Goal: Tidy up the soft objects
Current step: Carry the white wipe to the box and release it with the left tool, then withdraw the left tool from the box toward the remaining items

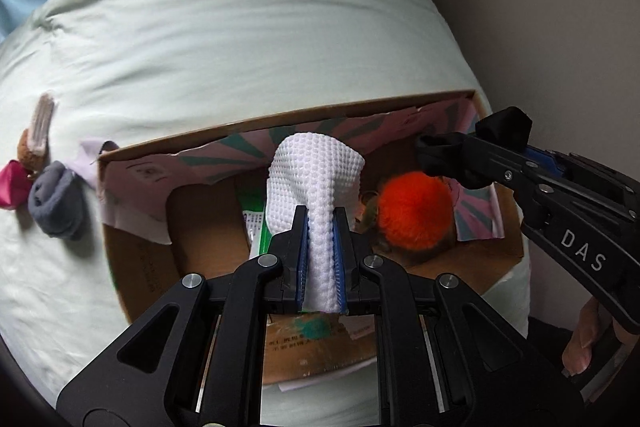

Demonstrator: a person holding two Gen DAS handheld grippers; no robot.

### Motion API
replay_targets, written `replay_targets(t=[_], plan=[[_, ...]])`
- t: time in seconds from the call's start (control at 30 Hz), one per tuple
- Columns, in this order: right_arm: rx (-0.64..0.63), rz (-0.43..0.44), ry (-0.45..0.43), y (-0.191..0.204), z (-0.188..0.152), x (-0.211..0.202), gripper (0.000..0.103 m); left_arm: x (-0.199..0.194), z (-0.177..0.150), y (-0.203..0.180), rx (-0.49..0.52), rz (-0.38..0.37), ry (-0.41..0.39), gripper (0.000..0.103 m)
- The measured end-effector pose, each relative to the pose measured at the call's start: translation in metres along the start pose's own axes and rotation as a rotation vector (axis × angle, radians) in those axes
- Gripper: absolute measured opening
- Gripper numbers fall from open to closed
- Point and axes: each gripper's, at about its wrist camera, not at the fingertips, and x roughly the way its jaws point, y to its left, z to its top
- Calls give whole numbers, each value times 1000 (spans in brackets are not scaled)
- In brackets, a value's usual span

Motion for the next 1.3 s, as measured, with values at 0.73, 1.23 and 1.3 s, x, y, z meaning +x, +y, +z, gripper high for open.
replay_targets(t=[0.73, 1.23, 1.3], plan=[[57, 56, -33, -20, -9, -12, 103, -23, -11, 13, 17, 42, 30, 93], [-50, 55, -218, 61, -28, -154, 103, -212, -59, 49, -18, 83, -262, 94], [-74, 66, -249, 79, -32, -175, 103, -238, -70, 60, -31, 98, -301, 94]])
